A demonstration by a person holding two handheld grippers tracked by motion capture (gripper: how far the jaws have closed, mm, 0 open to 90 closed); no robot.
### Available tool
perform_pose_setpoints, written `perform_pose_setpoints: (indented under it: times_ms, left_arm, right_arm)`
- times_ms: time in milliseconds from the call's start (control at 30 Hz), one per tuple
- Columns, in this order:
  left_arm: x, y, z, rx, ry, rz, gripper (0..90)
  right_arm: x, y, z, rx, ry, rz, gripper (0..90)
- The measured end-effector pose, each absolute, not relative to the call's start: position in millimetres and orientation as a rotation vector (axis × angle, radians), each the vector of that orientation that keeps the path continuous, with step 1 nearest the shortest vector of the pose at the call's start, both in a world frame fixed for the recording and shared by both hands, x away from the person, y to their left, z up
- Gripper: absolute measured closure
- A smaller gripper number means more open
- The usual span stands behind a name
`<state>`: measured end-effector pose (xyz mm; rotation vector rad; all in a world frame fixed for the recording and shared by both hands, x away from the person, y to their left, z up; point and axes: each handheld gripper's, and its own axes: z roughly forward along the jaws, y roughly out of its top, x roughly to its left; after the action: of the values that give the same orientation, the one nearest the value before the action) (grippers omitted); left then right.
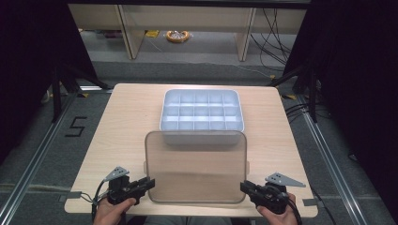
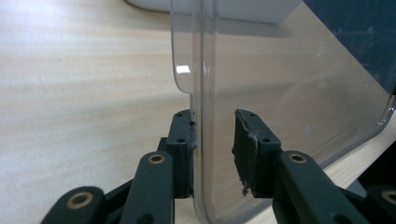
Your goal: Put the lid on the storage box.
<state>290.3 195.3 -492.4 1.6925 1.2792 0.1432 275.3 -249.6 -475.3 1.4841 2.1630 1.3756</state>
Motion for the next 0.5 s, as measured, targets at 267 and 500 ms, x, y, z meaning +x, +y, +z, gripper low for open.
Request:
perform_pose_setpoints:
  times_ms: [267, 500]
  left_arm:
    - [306.2, 189.7, -465.6, 1.683, 1.216, 0.255, 68.5]
    - [338.6, 184.8, -444.7, 1.668, 1.21, 0.29, 68.1]
  right_arm:
    - [291.7, -251.0, -463.0, 1.473, 2.116, 1.356, 75.1]
    - [331.1, -251.1, -436.1, 1.44, 2.04, 1.391, 74.0]
